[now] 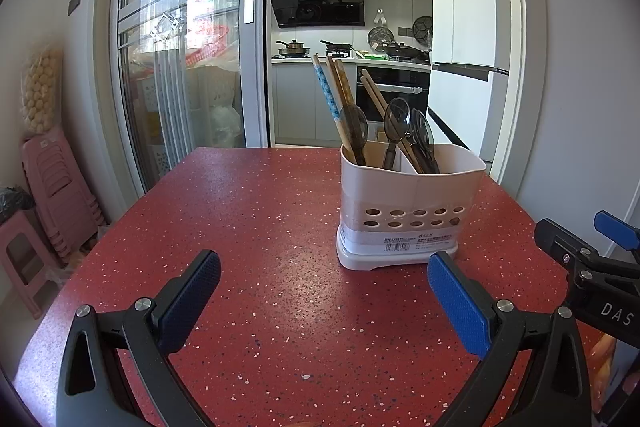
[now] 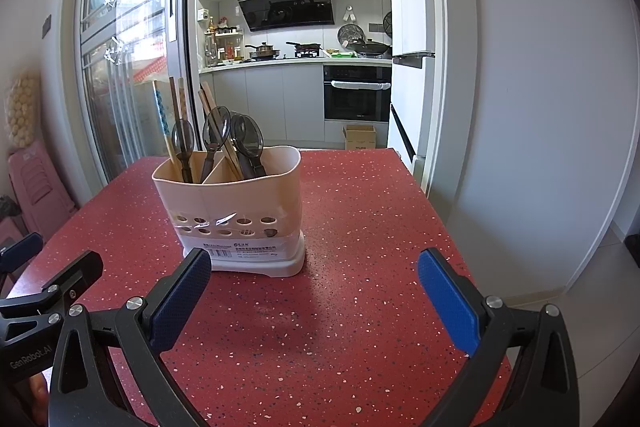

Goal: Organize utensils

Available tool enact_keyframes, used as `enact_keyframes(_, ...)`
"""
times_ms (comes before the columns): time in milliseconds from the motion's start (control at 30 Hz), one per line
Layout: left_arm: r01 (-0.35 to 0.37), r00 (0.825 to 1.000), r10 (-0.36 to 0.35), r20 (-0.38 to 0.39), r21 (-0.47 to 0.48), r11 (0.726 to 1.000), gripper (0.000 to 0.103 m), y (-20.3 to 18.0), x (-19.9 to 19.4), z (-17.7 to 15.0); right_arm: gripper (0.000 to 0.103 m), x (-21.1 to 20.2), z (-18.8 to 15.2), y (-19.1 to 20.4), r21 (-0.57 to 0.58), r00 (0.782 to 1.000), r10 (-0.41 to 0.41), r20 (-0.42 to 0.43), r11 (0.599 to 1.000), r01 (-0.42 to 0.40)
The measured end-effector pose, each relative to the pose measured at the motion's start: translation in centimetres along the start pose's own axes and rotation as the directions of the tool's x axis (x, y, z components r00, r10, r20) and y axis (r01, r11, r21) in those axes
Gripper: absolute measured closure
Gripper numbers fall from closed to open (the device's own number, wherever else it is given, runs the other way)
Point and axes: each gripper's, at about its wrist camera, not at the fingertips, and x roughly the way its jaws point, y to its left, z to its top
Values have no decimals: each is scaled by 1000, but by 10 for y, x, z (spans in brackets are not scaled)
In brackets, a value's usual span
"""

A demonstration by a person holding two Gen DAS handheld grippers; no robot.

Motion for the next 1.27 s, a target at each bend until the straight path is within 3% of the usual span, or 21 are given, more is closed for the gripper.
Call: enact_keyframes(1267, 4, 1000, -4, -1, -10, 1000, 0, 1, 0, 0, 0, 0, 1, 3, -3, 1000, 7, 1, 1000, -7)
